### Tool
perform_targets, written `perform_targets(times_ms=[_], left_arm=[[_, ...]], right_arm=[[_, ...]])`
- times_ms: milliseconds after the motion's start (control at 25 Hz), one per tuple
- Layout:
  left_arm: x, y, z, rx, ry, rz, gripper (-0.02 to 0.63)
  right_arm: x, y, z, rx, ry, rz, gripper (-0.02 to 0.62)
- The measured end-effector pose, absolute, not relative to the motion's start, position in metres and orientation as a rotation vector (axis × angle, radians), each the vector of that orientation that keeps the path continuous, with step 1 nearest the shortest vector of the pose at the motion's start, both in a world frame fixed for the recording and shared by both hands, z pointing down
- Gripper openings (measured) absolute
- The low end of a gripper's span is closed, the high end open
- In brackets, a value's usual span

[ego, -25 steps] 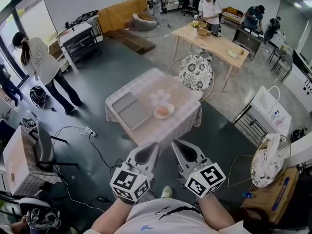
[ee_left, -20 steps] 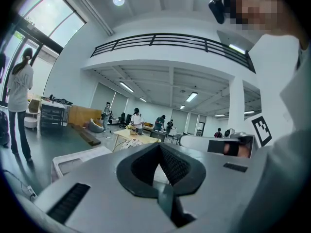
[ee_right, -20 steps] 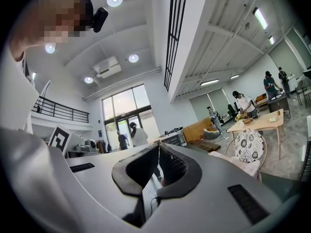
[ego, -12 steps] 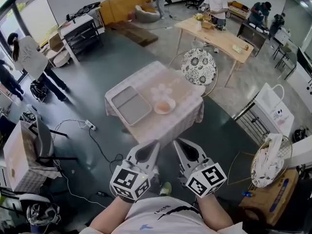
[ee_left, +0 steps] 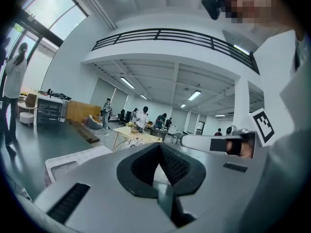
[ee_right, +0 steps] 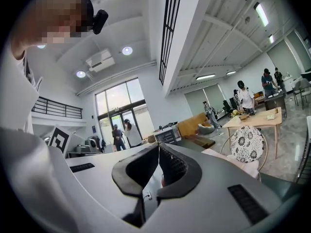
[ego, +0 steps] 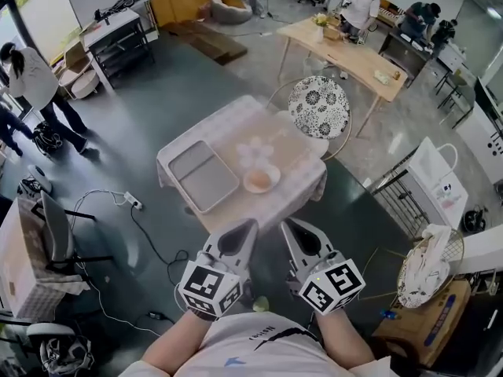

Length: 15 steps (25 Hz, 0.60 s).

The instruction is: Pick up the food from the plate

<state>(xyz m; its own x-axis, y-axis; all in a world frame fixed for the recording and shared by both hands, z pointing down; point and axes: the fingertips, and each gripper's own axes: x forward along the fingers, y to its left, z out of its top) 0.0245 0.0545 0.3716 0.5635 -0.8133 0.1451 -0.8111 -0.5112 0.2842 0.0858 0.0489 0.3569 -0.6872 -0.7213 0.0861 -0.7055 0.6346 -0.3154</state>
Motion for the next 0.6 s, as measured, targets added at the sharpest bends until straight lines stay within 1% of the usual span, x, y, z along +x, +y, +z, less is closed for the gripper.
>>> perform_targets(times_ms=[320,600], left_arm=[[0.012,-0.019,0.396,2.484,-1.295,0.024,0.006],[0.009,-0.063,0.422,2.446,-1.311,0.067,0.006]], right_arm=[[0.065,-0.021,0.378,-1.268,2.821,-0.528,0.017],[0.069,-0.062,0.405,-1.34,2.865,-0.558,0.017]])
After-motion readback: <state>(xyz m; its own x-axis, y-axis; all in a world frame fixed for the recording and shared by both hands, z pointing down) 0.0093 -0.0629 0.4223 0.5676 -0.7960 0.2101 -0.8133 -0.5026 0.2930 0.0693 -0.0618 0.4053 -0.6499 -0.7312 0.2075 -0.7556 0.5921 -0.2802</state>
